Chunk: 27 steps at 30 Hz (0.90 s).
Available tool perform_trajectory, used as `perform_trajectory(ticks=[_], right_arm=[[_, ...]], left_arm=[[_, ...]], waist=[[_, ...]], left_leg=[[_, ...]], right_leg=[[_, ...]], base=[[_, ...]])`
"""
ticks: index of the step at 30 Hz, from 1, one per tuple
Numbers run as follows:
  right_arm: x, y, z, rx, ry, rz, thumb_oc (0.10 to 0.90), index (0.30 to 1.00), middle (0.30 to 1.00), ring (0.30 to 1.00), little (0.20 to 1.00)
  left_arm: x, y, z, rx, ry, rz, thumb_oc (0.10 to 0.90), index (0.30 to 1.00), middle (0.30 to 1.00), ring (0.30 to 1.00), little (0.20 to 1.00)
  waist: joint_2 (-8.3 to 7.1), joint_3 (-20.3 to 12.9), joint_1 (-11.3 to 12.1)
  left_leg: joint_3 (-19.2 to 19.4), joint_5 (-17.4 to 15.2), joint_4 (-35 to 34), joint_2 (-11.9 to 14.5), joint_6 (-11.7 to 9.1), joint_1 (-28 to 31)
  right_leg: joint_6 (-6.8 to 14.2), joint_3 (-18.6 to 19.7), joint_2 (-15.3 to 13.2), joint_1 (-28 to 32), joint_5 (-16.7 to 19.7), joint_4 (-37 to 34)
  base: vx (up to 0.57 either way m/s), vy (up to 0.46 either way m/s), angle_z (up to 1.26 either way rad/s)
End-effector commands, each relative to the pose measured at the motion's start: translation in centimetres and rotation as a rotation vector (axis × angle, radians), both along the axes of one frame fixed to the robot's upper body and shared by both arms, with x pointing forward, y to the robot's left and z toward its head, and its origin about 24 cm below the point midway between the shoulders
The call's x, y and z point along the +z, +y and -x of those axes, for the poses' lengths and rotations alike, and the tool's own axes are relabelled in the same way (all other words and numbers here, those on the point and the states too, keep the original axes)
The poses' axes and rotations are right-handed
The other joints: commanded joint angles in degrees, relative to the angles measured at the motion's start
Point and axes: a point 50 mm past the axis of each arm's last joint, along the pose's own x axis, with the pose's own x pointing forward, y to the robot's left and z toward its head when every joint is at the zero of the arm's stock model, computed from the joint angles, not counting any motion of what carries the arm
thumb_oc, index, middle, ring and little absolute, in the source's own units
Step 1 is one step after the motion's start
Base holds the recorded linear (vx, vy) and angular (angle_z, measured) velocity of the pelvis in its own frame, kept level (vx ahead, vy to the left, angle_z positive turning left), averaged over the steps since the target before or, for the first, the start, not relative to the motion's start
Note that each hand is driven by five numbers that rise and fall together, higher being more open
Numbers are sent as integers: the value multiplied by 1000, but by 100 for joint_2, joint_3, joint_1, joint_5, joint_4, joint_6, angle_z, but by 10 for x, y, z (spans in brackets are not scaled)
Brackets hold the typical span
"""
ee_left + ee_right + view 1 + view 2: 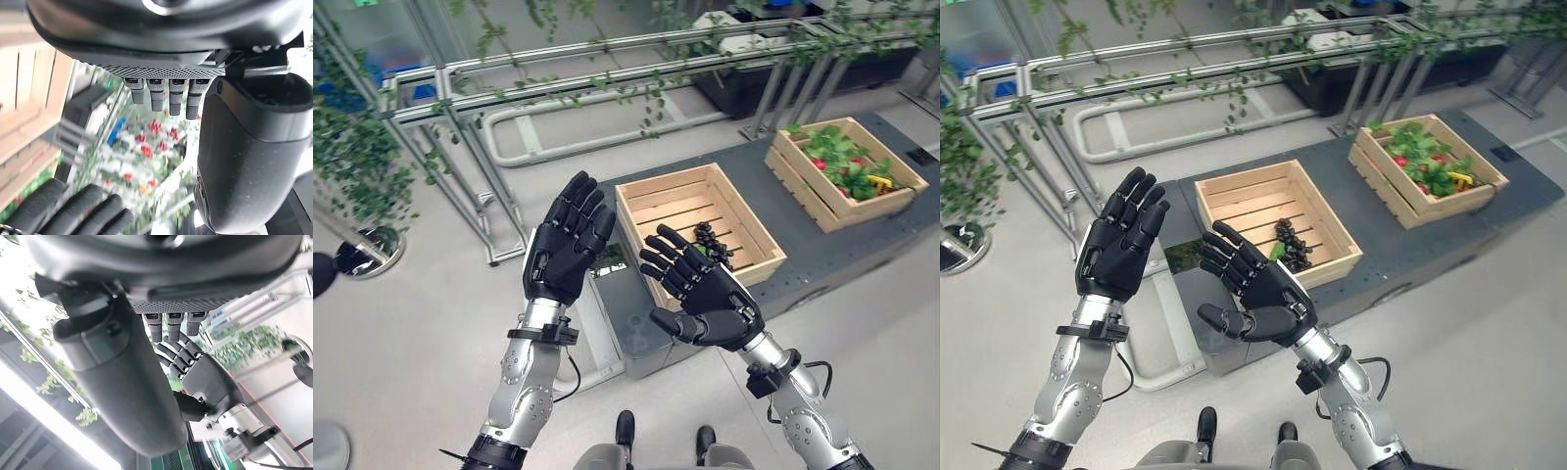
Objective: Pick up the fruits from the basket on one side to the basket on the other side
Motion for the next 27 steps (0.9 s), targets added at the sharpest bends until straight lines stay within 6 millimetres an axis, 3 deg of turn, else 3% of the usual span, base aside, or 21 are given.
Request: perform_trajectory(ticks=[1,4,5,10,13,16,20,27], right_arm=[[53,8,-9,38,-264,-188,800,900,900,900,900],[56,7,-12,44,-255,-207,800,900,900,900,900],[55,2,-14,21,-230,-216,800,900,900,900,900],[49,-16,-16,-109,-148,-215,800,900,900,900,900],[42,-34,-15,-262,-95,-214,800,900,900,900,900],[29,-55,-5,-492,-74,-191,800,900,900,900,900],[21,-77,-1,-720,-48,-145,800,900,900,900,900],[-8,-103,10,-858,74,55,800,900,900,900,900]], left_arm=[[40,-11,-3,-40,-251,-107,800,900,900,900,900],[42,-5,-4,1,-261,-162,800,900,900,900,900],[42,2,-5,25,-260,-192,800,900,900,900,900],[44,15,-2,113,-266,-229,800,900,900,900,900],[44,20,-5,159,-272,-266,800,900,900,900,900],[48,19,-8,215,-311,-365,800,900,900,900,900],[50,20,-12,319,-321,-473,800,900,900,900,900],[59,32,-17,500,-372,-690,800,900,900,900,900]], waist=[[-152,-229,-60],[-183,-168,-100],[-200,-174,-122],[-186,-351,-233],[-148,-461,-419],[5,-530,-796],[151,-544,-1030],[316,-455,-1372]], left_leg=[[250,-662,230,93,-160,153],[223,-746,391,227,-165,179],[153,-747,543,329,-211,148],[299,-558,274,803,-447,460],[671,-384,241,1049,-587,440],[1516,-173,6,1204,-741,442],[1384,-179,6,1195,-777,337],[1455,-294,6,1108,-755,340]], right_leg=[[94,334,-27,-428,1562,-140],[91,450,72,-484,1404,43],[84,487,181,-419,1159,171],[-136,188,346,-63,964,-129],[-252,-35,452,56,859,-197],[-247,-398,455,38,739,-197],[-254,-257,478,-38,713,-197],[-274,61,481,-165,687,-196]], base=[[175,-334,102],[186,-343,87],[223,-373,32],[236,-287,23],[170,-205,17],[85,-57,31],[55,62,53],[52,91,-14]])
